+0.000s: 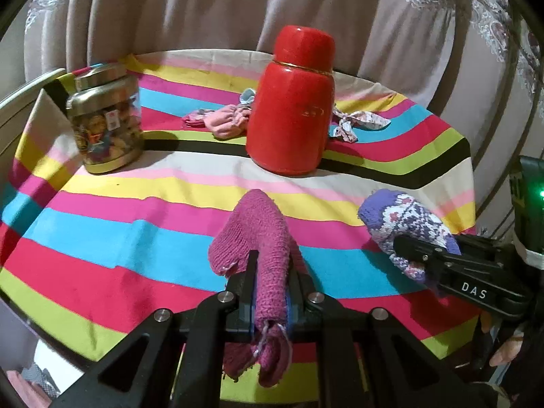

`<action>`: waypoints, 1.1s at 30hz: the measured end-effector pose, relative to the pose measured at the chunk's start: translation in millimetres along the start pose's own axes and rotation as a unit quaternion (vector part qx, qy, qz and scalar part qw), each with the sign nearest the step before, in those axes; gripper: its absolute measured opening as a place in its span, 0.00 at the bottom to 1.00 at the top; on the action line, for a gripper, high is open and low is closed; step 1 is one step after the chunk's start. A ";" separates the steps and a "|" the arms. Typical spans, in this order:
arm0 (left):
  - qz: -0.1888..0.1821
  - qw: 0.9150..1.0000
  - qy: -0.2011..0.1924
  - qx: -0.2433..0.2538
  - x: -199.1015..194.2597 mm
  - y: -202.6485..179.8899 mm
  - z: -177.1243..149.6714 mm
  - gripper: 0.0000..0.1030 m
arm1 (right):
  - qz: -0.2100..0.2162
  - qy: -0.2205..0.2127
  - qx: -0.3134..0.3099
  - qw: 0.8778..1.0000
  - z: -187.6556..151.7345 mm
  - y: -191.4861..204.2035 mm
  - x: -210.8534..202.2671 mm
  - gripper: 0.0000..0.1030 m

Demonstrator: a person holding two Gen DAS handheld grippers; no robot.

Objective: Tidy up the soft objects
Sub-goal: 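Carry the mitten and magenta glove over the white box and open both tools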

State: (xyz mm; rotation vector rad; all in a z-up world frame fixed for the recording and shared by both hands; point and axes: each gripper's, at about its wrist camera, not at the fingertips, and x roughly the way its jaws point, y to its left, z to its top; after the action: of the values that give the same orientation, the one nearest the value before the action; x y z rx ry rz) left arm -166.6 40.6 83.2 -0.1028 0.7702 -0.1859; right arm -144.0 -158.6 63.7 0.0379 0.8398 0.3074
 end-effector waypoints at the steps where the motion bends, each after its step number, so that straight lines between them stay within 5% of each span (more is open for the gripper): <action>1: 0.003 1.000 0.000 0.000 -3.6 2.1 -1.7 0.12 | 0.002 0.001 -0.004 1.000 0.6 4.7 -0.5 0.32; 18: 0.051 0.998 -0.016 -0.032 -59.0 49.4 -26.9 0.12 | 0.041 0.000 -0.116 0.992 10.4 93.6 -11.9 0.32; 33: 0.133 0.983 -0.025 -0.123 -111.5 126.8 -75.7 0.12 | 0.106 -0.002 -0.243 0.964 7.4 195.5 -14.9 0.32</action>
State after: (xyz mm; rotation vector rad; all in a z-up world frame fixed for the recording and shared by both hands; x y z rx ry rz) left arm -281.5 185.6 84.9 -0.2353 0.7463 0.1664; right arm -197.3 24.6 109.6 -0.3325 0.7374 0.7093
